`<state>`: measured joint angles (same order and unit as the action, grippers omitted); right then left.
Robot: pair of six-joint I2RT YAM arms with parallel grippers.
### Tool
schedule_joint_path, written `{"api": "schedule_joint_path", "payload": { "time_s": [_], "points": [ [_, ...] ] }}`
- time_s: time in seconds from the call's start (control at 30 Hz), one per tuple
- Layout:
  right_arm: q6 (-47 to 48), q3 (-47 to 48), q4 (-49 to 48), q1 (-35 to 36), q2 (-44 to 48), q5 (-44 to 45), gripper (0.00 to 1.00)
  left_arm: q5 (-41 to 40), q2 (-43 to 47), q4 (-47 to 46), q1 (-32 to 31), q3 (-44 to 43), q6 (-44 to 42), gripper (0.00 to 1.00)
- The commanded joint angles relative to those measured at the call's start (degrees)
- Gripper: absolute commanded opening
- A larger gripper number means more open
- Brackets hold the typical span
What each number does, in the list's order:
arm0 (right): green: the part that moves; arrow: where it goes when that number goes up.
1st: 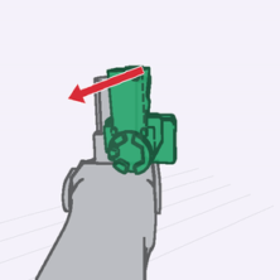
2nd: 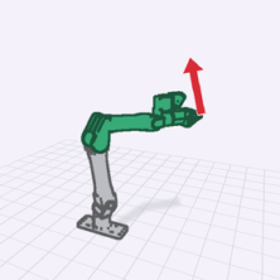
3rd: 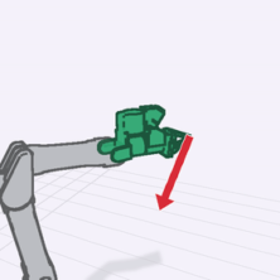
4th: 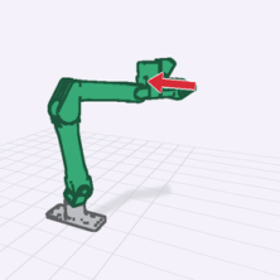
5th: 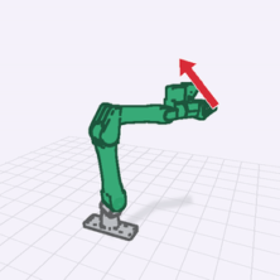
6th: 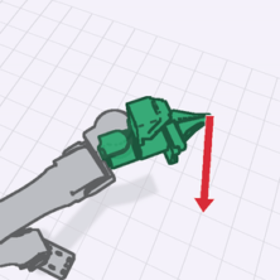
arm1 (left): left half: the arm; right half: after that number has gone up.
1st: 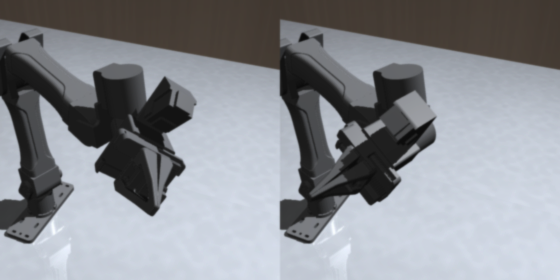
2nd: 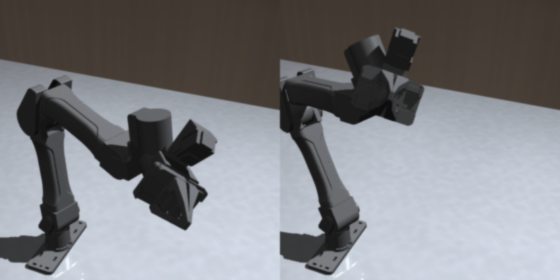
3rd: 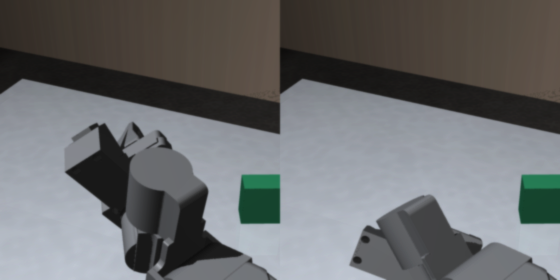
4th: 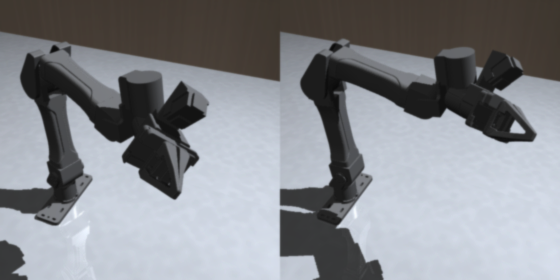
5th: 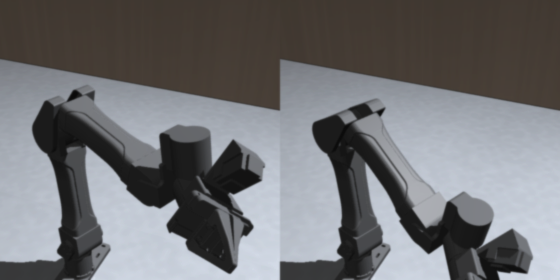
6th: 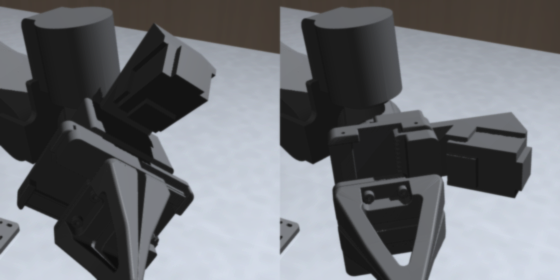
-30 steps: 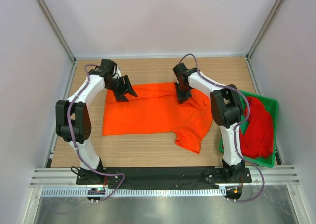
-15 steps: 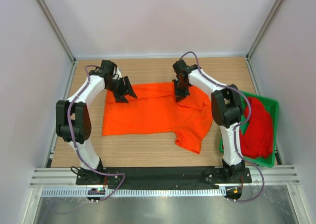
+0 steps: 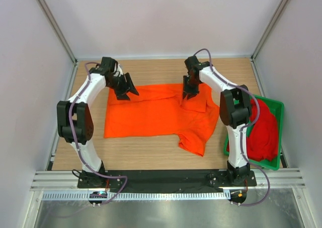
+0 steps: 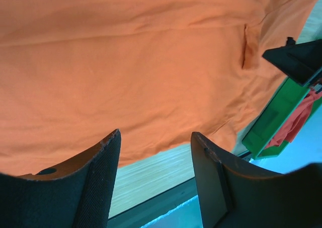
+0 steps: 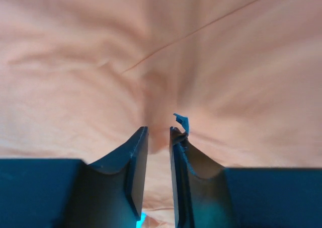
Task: Fold and stack the t-shirts
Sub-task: Fold the tshirt
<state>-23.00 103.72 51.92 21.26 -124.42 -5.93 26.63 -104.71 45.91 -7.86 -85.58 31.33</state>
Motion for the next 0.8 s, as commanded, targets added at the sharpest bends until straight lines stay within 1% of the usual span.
{"api": "schedule_joint_path", "payload": {
  "time_s": [0.0, 0.03, 0.23, 0.37, 0.53, 0.7, 0.73, 0.77],
  "points": [
    [-0.64, 4.73, -0.24, -4.10, 3.92, 4.96, 0.34, -1.57, -2.07, -0.30, 1.00, -4.50, 0.75, 0.59],
    [-0.46, 5.52, 0.02, -4.73, 3.75, 7.84, 0.35, -2.45, -2.60, -0.21, 1.18, -5.12, 1.18, 0.59],
    [-0.81, 13.51, 2.57, -8.77, -2.13, 13.57, 0.36, -8.08, -8.49, 2.16, 4.51, -9.42, 3.56, 0.59],
    [0.15, 14.31, 0.91, -9.91, -4.69, 16.21, 0.36, -11.42, -11.83, 2.61, 5.92, -10.48, 3.82, 0.59],
    [0.59, 15.28, -2.00, -11.23, -8.72, 15.86, 0.36, -12.13, -15.17, 1.29, 7.06, -10.48, 4.35, 0.59],
    [-1.07, 16.33, -3.93, -12.99, -12.59, 17.18, 0.36, -13.01, -21.49, 0.14, 7.59, -12.15, 4.96, 0.59],
    [-1.16, 17.64, -4.11, -13.26, -13.30, 17.62, 0.36, -12.92, -22.46, 0.23, 7.94, -13.37, 5.14, 0.59],
    [-1.08, 18.61, -4.37, -13.34, -15.04, 17.71, 0.36, -12.66, -24.21, -0.03, 9.95, -13.73, 5.49, 0.59]
  ]
}}
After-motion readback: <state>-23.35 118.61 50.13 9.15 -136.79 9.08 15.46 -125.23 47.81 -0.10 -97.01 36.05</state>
